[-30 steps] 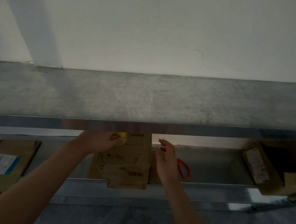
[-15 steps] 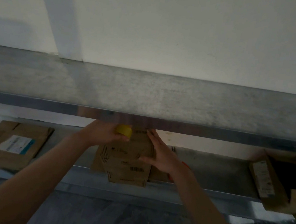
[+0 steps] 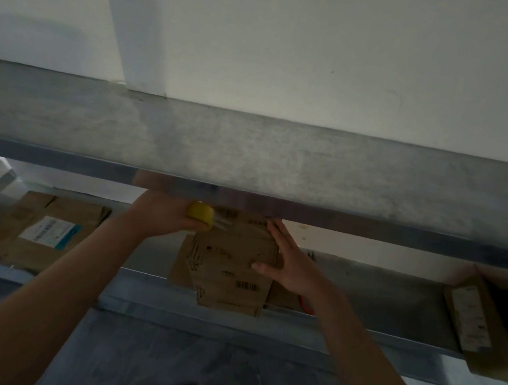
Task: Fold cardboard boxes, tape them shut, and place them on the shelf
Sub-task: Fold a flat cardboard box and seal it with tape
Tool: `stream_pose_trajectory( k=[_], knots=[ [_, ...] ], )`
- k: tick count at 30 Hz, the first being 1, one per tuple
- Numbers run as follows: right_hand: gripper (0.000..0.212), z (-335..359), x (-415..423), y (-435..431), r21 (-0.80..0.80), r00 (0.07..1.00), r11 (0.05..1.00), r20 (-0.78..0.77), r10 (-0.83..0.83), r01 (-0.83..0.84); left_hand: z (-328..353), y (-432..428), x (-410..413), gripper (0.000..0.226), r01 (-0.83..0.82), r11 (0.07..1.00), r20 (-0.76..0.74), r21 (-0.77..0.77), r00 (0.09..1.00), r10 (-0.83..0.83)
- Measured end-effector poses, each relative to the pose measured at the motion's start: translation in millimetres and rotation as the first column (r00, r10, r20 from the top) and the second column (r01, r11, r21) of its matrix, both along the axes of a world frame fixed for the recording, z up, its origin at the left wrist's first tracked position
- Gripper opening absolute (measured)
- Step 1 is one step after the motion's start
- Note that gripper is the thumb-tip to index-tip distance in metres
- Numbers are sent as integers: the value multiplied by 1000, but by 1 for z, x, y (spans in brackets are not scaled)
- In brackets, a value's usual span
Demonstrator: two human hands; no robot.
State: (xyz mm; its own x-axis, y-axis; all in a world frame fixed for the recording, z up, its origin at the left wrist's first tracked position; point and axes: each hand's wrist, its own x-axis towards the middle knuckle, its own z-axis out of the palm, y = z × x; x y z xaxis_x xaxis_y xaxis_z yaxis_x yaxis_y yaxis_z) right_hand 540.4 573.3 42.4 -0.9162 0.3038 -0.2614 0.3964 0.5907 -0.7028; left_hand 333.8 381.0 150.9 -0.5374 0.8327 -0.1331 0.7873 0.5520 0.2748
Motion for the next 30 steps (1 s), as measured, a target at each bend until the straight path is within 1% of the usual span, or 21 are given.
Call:
stream_pose_trajectory(
  k=[2, 3, 4, 5, 6, 7, 8, 10, 11, 13, 15, 17, 19, 21, 22, 23, 26, 28, 29, 30],
  knots=[
    [110, -2, 0, 0, 4, 1000, 1000, 2, -6, 6, -2, -5, -12, 42, -24, 999, 166, 28, 986, 19],
    [110, -2, 0, 0, 3, 1000, 1000, 2, -12, 12, -1, -9, -18, 42, -34, 999, 247, 36, 969, 24],
    [110, -2, 0, 0, -2, 1000, 1000, 1, -21, 21, 0, -14, -24, 47, -44, 998, 294, 51, 956, 28],
    [109, -2, 0, -1, -6, 1000, 1000, 2, -30, 30, -2, -18, -32, 58, -50, 995, 317, 85, 948, 21],
    [107, -2, 0, -1, -6, 999, 999, 5, -35, 35, -6, -22, -42, 70, -52, 993, 320, 109, 947, 14],
    [105, -3, -1, -2, 1, 999, 999, 11, -40, 40, -10, -26, -50, 73, -44, 993, 340, 113, 940, 3],
    [104, -3, -1, -3, 10, 999, 999, 17, -44, 44, -15, -29, -57, 67, -19, 996, 343, 85, 939, -11],
    [104, -5, -3, -4, 11, 999, 999, 23, -47, 47, -26, -33, -64, 51, 43, 999, 303, 26, 952, -49],
    [104, -5, -4, -3, 4, 998, 999, 24, -53, 53, -35, -33, -68, 50, 63, 998, 289, 30, 955, -69],
    [105, -7, -4, -3, -4, 998, 998, 20, -67, 67, -48, -33, -73, 58, 103, 992, 300, 67, 947, -118],
    [103, -8, -4, -4, -24, 996, 995, -3, -95, 95, -65, -34, -82, 56, 135, 989, 295, 60, 944, -147],
    [99, -8, -5, -7, -72, 990, 988, -44, -137, 134, -75, -34, -91, 62, 156, 985, 262, 68, 950, -169],
    [95, -7, -5, -9, -94, 984, 983, -62, -167, 161, -81, -34, -104, 68, 119, 988, 234, 95, 962, -138],
    [95, -7, -6, -10, -88, 981, 980, -62, -182, 176, -84, -34, -116, 67, 70, 992, 292, 102, 951, -97],
    [96, -7, -7, -10, -90, 981, 980, -63, -186, 180, -84, -35, -118, 59, 72, 993, 317, 95, 943, -99],
    [98, -8, -7, -10, -98, 979, 978, -70, -190, 183, -86, -35, -118, 52, 84, 992, 330, 90, 938, -109],
    [102, -11, -7, -8, -118, 974, 973, -89, -208, 197, -101, -35, -117, 49, 109, 979, 355, 171, 920, -165],
    [102, -12, -7, -7, -132, 975, 972, -82, -205, 193, -113, -38, -117, 43, 127, 976, 416, 177, 889, -192],
    [101, -12, -7, -6, -144, 976, 970, -72, -206, 194, -119, -39, -116, 44, 149, 973, 432, 176, 877, -212],
    [101, -12, -7, -6, -153, 976, 968, -65, -209, 197, -125, -40, -114, 51, 167, 970, 437, 176, 870, -229]
  ],
)
